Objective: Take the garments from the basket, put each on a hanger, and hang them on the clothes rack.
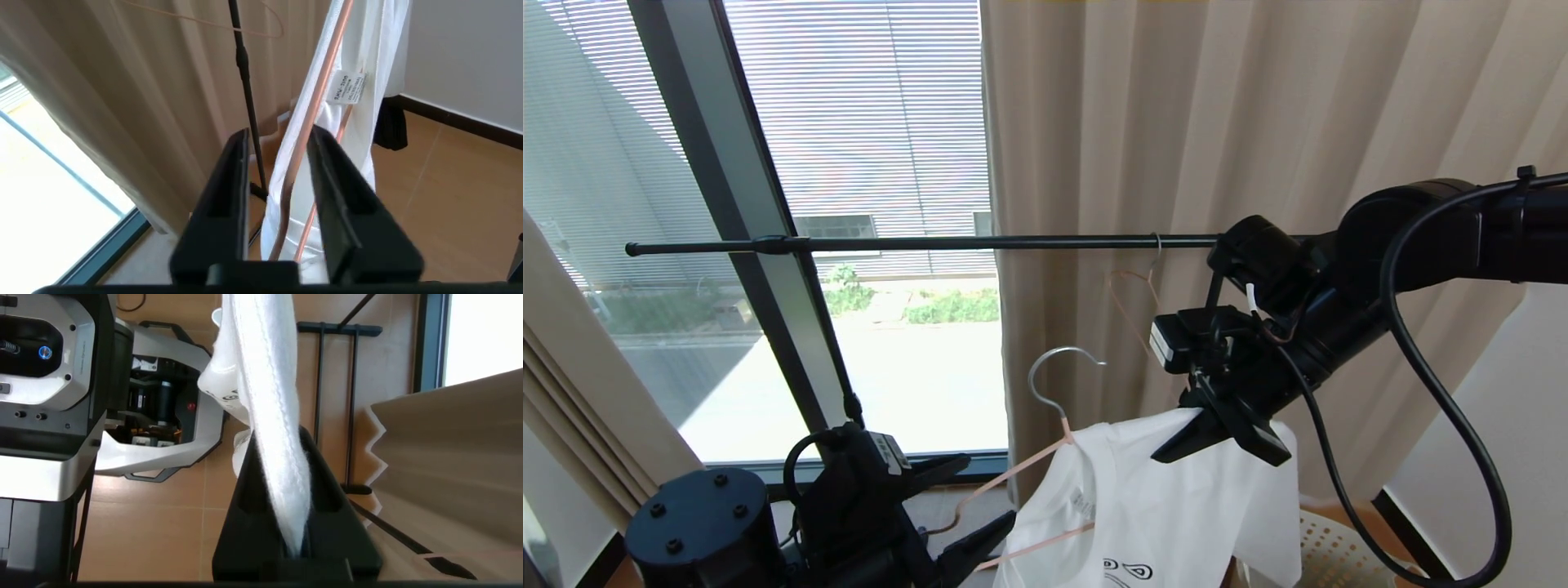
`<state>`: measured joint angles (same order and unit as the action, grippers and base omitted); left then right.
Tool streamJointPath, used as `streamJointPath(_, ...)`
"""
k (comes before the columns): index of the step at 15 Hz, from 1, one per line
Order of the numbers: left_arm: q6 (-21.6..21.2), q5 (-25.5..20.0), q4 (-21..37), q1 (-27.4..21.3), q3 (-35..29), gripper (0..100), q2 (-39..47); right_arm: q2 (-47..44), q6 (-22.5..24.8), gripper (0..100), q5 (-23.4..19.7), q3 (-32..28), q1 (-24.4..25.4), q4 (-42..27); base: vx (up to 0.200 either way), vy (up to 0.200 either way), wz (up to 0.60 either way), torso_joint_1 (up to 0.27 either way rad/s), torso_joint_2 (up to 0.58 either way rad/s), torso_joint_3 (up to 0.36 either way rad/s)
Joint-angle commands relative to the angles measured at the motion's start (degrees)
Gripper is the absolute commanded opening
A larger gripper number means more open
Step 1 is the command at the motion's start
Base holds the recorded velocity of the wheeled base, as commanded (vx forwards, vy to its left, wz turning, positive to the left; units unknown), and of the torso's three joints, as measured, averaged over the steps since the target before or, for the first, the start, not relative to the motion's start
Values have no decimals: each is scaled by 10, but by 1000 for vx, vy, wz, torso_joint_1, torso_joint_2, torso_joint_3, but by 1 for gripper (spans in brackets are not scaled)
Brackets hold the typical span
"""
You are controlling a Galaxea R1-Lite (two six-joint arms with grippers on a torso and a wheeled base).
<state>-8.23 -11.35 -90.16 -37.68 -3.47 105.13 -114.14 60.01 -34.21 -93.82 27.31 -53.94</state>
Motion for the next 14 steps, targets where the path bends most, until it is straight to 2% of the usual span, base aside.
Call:
streamJointPath(1, 1, 0, 2, 1, 0, 100, 2, 2, 0, 0, -1, 5, 0, 0, 0, 0, 0, 0, 0, 0)
streamJointPath(5, 11, 1, 2, 27, -17, 100, -12, 4, -2, 0, 5, 8, -1, 1, 0, 0, 0, 0, 0, 0)
streamJointPath(6, 33, 0, 2, 32, -26, 100, -29, 4, -7, 0, 11, 6, -1, 2, 0, 0, 0, 0, 0, 0)
streamJointPath(8, 106, -3, 2, 56, -51, 100, -70, 4, -17, 0, 25, 3, -1, 2, 0, 0, 0, 0, 0, 0)
streamJointPath(9, 115, -5, 2, 61, -55, 100, -74, 5, -21, 0, 25, 3, -1, 5, 0, 0, 0, 0, 0, 0)
streamJointPath(10, 129, -24, 2, 75, -58, 100, -83, 11, -34, 0, 29, 4, -3, 18, 0, 0, 0, 0, 0, 0)
streamJointPath(11, 131, -26, 2, 78, -58, 100, -84, 13, -40, 0, 34, 4, -4, 21, 0, 0, 0, 0, 0, 0)
streamJointPath(12, 137, -26, 2, 80, -61, 100, -85, 22, -71, 0, 58, 4, -8, 37, 0, 0, 0, 0, 0, 0)
streamJointPath(14, 137, -23, 2, 80, -69, 100, -90, 28, -106, 0, 66, 4, -13, 53, 0, 0, 0, 0, 0, 0)
